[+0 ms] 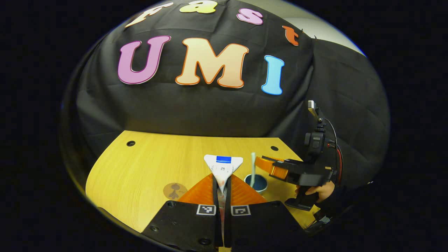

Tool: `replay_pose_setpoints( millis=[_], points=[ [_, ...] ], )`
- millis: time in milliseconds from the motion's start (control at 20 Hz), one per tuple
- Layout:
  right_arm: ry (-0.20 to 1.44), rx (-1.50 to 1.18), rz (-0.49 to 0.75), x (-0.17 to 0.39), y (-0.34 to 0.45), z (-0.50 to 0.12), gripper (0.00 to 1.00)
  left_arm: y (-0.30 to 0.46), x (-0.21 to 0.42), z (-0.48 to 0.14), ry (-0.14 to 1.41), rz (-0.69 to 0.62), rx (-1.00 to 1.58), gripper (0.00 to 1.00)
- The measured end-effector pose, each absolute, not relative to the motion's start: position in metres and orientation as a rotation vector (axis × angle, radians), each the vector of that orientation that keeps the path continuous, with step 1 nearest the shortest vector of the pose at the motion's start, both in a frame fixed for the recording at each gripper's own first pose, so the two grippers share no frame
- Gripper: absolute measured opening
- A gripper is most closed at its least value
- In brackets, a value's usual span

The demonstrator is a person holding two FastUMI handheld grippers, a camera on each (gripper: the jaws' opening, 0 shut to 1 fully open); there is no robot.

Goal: Put the toothbrush and toothpaste on the desktop into the cup, then pick up the cup and place it on the coaster on the desktop.

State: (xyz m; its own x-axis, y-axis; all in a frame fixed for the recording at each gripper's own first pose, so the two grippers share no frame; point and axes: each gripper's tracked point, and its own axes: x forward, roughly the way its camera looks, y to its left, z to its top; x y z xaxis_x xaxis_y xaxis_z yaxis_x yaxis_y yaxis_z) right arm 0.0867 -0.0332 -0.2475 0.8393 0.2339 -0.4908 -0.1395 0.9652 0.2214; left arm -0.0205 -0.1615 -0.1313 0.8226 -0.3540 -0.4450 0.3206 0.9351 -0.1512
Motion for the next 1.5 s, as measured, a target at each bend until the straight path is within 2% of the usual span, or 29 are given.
replay_pose_setpoints(
  millis=[100, 150, 200, 500, 800, 1150, 1350, 1500],
  points=[
    [0.554, 0.186, 0.206, 0.071, -0.04, -0.242, 0.71, -0.174, -0.013, -0.131, 0.475, -0.392, -0.08, 0.01],
    [0.556, 0.186, 0.195, 0.065, -0.048, -0.242, 0.7, -0.18, -0.01, -0.131, 0.469, -0.41, -0.089, 0.01],
    [0.56, 0.19, 0.185, 0.055, -0.056, -0.241, 0.95, -0.188, -0.007, -0.131, 0.462, -0.43, -0.102, 0.01],
    [0.622, 0.224, 0.091, -0.015, -0.11, -0.244, 0.96, -0.242, 0.013, -0.129, 0.417, -0.561, -0.21, 0.01],
    [0.679, 0.228, 0.012, -0.068, -0.151, -0.253, 0.95, -0.283, 0.044, -0.139, 0.366, -0.617, -0.234, 0.01],
    [0.718, 0.229, 0.01, -0.086, -0.163, -0.26, 0.96, -0.317, 0.061, -0.181, 0.371, -0.627, -0.167, 0.01],
    [0.739, 0.212, 0.041, -0.086, -0.159, -0.263, 0.95, -0.32, 0.066, -0.205, 0.378, -0.589, -0.123, 0.01],
    [0.734, 0.209, 0.052, -0.081, -0.156, -0.261, 0.95, -0.314, 0.067, -0.217, 0.391, -0.541, -0.119, 0.05]
  ],
)
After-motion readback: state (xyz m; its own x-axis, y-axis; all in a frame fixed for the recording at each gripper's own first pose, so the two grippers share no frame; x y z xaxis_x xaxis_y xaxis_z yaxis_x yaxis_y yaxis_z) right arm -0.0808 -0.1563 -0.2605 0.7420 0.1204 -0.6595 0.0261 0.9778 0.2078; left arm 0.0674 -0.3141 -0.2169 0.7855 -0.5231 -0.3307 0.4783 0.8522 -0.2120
